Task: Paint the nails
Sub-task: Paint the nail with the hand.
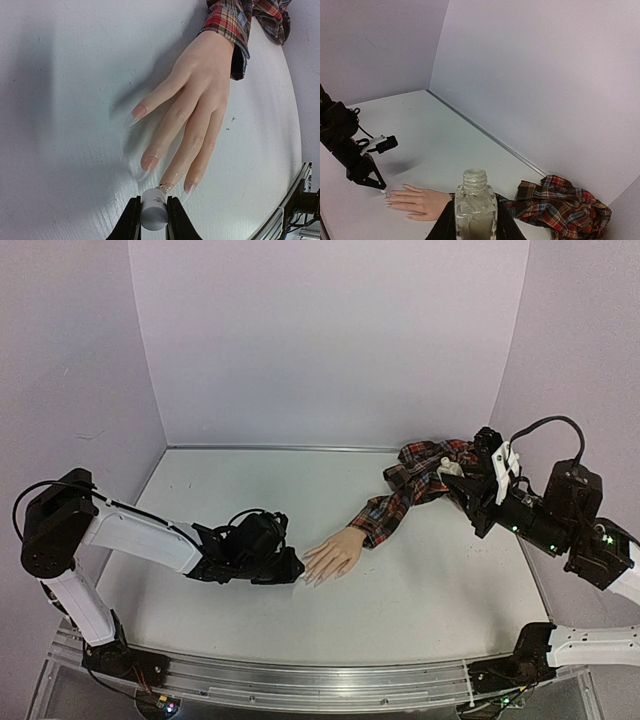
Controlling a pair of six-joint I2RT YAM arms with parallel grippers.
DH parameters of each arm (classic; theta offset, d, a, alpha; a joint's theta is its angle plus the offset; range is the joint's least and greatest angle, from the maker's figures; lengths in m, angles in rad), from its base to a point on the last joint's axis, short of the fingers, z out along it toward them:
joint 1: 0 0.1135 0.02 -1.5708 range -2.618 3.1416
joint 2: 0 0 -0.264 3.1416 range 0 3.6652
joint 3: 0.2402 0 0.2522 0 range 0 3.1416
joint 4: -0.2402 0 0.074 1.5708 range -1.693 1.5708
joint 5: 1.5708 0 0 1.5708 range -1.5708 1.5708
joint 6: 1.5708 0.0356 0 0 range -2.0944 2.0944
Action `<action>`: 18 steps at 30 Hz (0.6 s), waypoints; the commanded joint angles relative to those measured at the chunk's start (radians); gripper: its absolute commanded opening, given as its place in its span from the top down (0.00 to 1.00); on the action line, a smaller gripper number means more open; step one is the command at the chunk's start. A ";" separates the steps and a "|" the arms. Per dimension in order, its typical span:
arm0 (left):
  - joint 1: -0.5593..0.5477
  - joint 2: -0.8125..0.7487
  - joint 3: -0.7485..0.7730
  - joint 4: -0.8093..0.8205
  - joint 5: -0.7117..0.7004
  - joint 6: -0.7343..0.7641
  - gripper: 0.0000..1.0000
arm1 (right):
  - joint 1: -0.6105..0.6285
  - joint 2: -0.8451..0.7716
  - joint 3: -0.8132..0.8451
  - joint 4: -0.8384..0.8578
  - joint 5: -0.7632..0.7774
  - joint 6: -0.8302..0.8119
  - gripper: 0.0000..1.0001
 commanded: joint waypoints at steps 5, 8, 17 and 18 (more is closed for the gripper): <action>0.002 -0.009 -0.002 0.011 0.012 0.003 1.00 | 0.003 0.006 0.023 0.016 -0.012 -0.003 1.00; 0.000 -0.010 -0.002 0.006 0.012 0.003 1.00 | 0.003 0.011 0.024 0.016 -0.015 -0.003 1.00; -0.007 -0.017 -0.011 0.001 0.009 -0.003 1.00 | 0.003 0.018 0.029 0.016 -0.017 -0.004 1.00; -0.007 -0.021 -0.015 0.003 0.008 -0.004 1.00 | 0.004 0.018 0.029 0.016 -0.017 -0.004 1.00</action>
